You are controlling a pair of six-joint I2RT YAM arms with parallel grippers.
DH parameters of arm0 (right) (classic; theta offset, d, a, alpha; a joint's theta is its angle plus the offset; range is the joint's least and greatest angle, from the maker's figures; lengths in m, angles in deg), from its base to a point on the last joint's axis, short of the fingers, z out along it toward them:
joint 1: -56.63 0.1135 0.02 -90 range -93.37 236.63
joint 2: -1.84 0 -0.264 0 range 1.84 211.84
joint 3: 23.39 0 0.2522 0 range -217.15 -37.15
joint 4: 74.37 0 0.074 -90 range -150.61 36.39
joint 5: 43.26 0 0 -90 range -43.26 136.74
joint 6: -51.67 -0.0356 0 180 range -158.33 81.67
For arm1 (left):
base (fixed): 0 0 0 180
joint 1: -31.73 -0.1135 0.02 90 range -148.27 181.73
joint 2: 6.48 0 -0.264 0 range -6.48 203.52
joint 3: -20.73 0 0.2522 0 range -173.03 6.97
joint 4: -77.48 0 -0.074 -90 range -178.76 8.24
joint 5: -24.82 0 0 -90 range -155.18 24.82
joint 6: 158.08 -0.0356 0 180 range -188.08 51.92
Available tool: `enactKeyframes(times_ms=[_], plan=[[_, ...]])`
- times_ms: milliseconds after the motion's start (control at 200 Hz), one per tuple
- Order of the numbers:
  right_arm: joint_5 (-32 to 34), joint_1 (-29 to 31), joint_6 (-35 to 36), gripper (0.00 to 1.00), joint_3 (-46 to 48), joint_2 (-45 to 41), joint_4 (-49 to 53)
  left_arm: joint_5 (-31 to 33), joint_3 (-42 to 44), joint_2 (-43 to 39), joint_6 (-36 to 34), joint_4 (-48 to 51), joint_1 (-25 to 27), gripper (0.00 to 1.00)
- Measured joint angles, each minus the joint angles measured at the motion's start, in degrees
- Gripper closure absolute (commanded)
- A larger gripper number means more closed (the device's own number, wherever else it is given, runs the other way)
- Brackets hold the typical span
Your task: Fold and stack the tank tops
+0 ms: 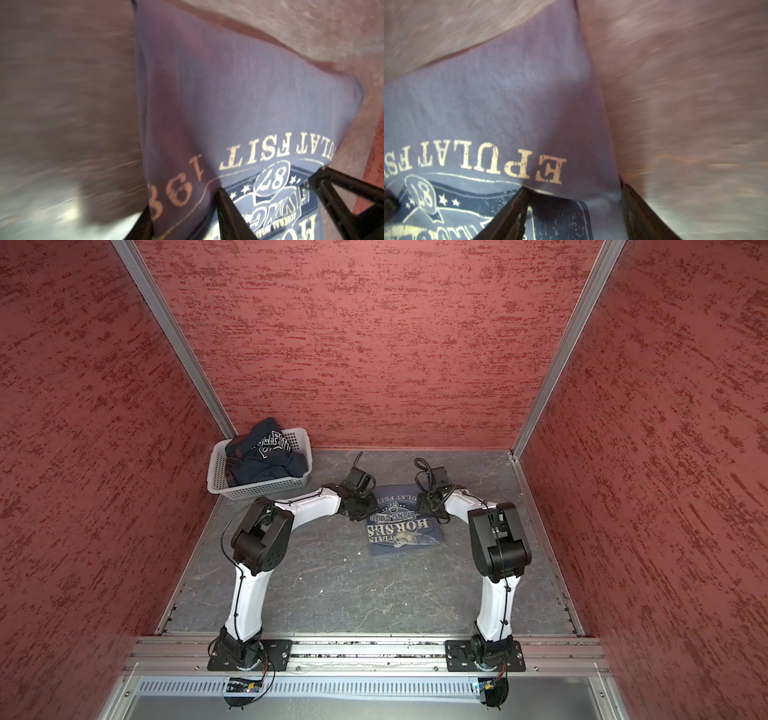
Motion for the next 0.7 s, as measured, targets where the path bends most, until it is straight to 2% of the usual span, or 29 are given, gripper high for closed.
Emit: enactKeyframes(times_ms=[80,160,240,361,526,701], plan=[[2.08,-0.70,0.22,0.20,-0.55,-2.03,1.64,-0.11,-0.68,-0.90,-0.52,1.40,0.79,0.44],[3.37,0.37,0.44,0.14,-0.28,-6.12,3.61,0.20,2.58,-4.90,-0.66,1.60,0.81,0.40],[4.70,3.21,0.48,0.02,-0.04,-10.82,4.68,0.87,9.57,-12.63,-0.87,1.60,0.11,0.36],[6.43,10.01,0.31,0.01,0.22,-14.58,4.94,2.99,21.35,-26.23,-0.94,0.44,-1.18,0.32],[7.61,17.97,0.17,0.01,0.09,-10.01,5.81,6.69,34.80,-41.92,-1.05,-1.66,-2.16,0.29],[10.27,18.60,0.63,0.02,-1.29,-0.26,8.37,8.70,46.51,-54.27,-0.98,-2.58,-5.09,0.27]])
